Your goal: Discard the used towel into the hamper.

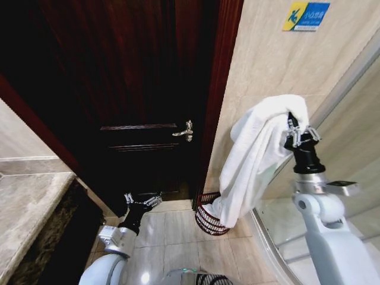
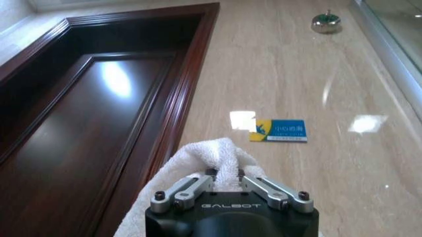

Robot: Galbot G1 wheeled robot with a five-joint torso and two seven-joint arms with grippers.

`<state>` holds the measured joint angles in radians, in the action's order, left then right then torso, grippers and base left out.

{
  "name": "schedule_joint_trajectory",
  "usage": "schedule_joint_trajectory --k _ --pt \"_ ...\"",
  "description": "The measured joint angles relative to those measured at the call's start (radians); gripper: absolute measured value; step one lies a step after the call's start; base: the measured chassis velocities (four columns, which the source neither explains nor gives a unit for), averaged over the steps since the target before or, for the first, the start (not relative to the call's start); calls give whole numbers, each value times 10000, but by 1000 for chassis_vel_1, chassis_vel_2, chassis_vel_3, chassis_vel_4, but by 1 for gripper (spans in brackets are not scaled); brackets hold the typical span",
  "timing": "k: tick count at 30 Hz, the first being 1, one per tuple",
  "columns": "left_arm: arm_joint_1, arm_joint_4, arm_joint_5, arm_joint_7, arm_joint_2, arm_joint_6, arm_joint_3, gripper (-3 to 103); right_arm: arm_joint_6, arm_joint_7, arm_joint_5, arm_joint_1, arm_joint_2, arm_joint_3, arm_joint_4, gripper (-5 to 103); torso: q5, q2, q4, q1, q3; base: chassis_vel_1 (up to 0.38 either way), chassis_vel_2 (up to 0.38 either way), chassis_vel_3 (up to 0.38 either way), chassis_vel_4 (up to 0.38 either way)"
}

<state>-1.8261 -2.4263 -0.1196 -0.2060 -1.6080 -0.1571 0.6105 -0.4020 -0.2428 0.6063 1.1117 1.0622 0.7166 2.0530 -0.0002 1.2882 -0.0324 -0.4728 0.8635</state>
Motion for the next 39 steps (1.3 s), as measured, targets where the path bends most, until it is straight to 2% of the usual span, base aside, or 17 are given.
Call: schedule_joint_trajectory --k 6,23,39 --pt "0 0 0 0 0 0 0 100 -278 -131 -167 -24 256 -347 -456 8 1 -1 0 0 0 0 0 0 0" --pt "0 0 0 0 0 0 0 100 -691 -256 -168 282 678 -385 -1314 8 1 0 1 0 -1 0 0 0 0" --pt "0 0 0 0 0 0 0 100 -1192 -270 -104 -489 806 -1052 -3409 8 4 0 1 0 0 0 0 0 0"
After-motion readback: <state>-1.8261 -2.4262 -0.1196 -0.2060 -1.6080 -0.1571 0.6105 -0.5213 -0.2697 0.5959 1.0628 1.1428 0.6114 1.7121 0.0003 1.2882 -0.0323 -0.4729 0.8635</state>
